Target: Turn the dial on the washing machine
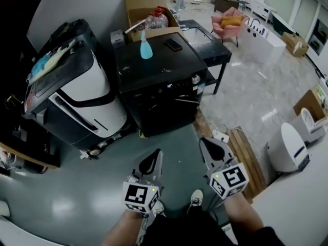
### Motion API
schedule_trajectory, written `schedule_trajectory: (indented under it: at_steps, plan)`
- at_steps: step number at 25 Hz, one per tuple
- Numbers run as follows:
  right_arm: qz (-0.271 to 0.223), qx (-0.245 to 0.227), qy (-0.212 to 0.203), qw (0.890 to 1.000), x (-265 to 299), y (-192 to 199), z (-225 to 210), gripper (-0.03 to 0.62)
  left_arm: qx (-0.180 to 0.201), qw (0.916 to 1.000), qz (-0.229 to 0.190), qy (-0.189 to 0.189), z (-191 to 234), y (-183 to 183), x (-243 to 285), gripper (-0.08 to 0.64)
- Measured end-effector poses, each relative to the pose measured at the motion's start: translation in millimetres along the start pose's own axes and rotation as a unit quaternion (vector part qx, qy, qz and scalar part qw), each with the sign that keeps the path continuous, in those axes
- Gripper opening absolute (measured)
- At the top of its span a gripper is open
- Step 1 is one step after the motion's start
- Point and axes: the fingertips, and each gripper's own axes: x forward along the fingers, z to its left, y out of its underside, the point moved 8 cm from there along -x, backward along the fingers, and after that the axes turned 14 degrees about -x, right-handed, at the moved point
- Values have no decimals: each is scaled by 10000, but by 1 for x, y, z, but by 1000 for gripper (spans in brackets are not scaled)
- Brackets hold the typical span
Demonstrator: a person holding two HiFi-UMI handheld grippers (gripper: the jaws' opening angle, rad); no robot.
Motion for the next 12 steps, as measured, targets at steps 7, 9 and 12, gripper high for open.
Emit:
schedule_trajectory:
  at_steps: [7,9,12]
  plan:
    - [107,-6,289,9995,-10,-12,57,-3,-69,9995,29,306,26,-1,-42,5]
    - [134,-2,366,9992,-13,-13,68,-3,-56,9991,28,408,29,0,-48,5]
    - [189,24,499,9986,-21,-13,79,-3,-96,9984,92,556,31,1,-53,5]
